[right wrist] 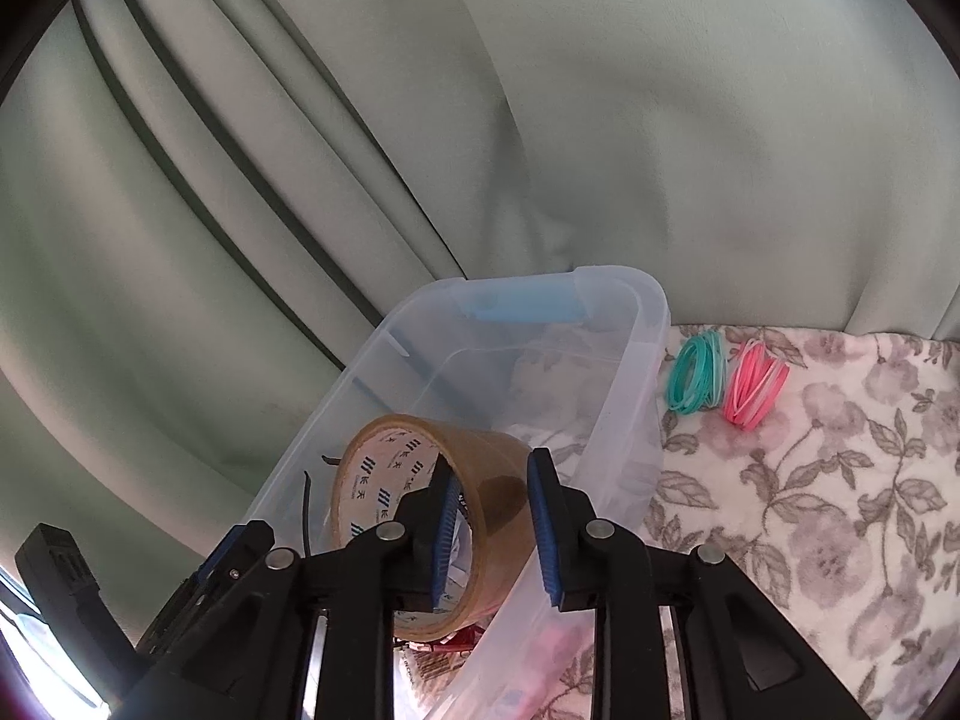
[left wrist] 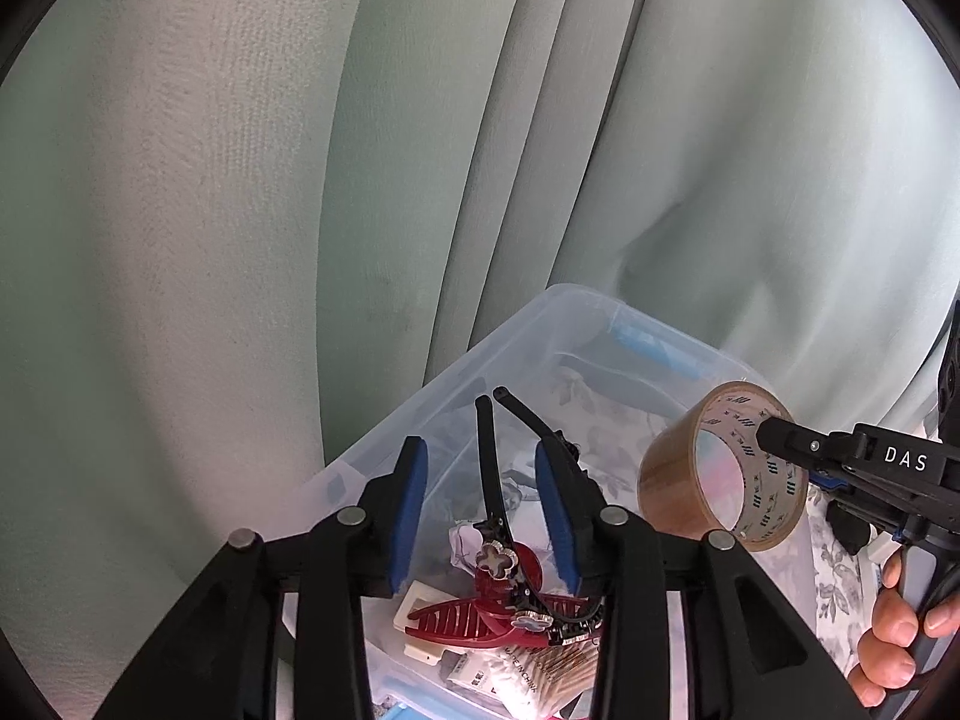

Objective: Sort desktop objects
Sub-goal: 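Lower the headband into the bin and open the left tool while the right tool releases the tape roll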

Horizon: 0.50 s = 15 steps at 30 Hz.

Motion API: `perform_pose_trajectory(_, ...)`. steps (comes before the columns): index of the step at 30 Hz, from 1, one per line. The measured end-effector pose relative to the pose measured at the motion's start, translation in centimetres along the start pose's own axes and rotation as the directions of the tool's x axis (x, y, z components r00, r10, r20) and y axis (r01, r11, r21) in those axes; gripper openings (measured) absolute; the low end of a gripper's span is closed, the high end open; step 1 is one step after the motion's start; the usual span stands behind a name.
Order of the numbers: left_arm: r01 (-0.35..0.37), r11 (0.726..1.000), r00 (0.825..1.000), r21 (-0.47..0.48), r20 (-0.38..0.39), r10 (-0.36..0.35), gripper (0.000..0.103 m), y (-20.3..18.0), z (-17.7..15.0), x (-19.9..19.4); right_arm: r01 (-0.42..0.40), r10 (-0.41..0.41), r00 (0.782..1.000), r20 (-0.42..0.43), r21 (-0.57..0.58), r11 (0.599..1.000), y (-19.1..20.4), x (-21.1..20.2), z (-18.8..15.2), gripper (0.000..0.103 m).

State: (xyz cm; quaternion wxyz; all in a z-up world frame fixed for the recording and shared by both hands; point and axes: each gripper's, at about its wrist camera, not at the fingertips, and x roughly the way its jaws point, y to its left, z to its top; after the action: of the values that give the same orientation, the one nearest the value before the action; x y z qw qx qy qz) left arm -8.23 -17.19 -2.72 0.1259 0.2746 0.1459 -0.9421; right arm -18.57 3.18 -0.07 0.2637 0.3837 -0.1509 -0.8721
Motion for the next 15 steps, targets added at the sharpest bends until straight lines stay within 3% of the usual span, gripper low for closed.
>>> perform_pose_trajectory(3,0.000,1.000,1.000,-0.004,0.002,0.000,0.047,3.0,0.4,-3.1,-0.001,0.001,1.000,0.007,-0.004,1.000,0.2,-0.3,0.0,0.042)
perform_pose_trajectory(15,0.025,1.000,1.000,0.008,0.001,-0.025,0.047,1.8,0.5,-2.8,-0.012,0.012,1.000,0.013,-0.030,0.999,1.3,-1.2,-0.2,0.043)
